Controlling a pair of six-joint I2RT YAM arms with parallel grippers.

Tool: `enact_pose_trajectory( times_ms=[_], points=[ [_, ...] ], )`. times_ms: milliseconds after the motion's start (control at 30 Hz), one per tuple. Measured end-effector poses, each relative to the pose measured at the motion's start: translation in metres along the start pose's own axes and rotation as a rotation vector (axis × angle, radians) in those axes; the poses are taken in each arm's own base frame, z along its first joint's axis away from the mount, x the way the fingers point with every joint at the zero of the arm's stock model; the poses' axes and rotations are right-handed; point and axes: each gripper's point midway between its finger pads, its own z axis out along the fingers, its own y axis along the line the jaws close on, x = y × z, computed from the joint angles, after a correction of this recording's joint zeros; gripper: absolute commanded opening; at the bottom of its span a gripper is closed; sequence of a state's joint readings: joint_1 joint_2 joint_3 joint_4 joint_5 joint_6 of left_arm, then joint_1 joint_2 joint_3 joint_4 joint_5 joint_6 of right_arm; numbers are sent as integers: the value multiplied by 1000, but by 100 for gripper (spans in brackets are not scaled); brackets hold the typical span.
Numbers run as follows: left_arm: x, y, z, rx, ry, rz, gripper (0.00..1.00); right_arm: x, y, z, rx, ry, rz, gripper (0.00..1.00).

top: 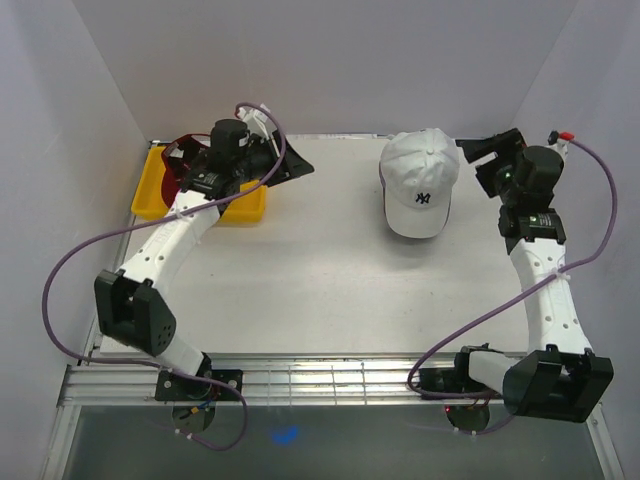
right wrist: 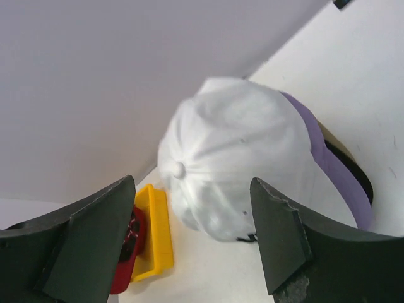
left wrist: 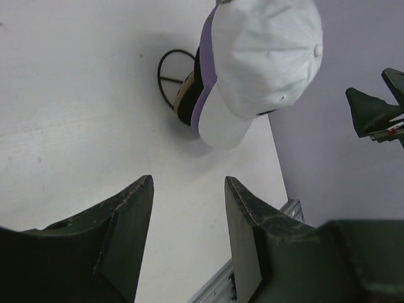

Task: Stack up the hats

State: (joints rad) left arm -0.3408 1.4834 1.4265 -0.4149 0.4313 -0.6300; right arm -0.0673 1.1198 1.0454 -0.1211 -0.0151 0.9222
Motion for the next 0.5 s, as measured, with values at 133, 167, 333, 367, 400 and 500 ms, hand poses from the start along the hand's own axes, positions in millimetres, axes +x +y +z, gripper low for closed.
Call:
enact_pose_trajectory(
  times_ms=[133, 167, 333, 367, 400, 500],
  points=[
    [-19, -16, 50, 71, -39, 18, 60, -33, 36, 13, -59, -33, -96, 81],
    [-25, -20, 65, 94, -53, 24, 61, -38, 40, 22, -63, -34, -118, 81],
    [-41, -30, 123, 177, -103, 47, 62, -33, 13, 64, -13, 27, -165, 81],
    [-44, -32, 134, 195, -114, 53, 62, -30, 3, 73, 5, 44, -167, 81],
    [-47, -34, 145, 212, -125, 59, 62, -26, -6, 81, 20, 60, -169, 81],
    [-49, -41, 176, 257, -143, 75, 62, -18, -25, 105, 41, 112, -171, 80]
  ],
)
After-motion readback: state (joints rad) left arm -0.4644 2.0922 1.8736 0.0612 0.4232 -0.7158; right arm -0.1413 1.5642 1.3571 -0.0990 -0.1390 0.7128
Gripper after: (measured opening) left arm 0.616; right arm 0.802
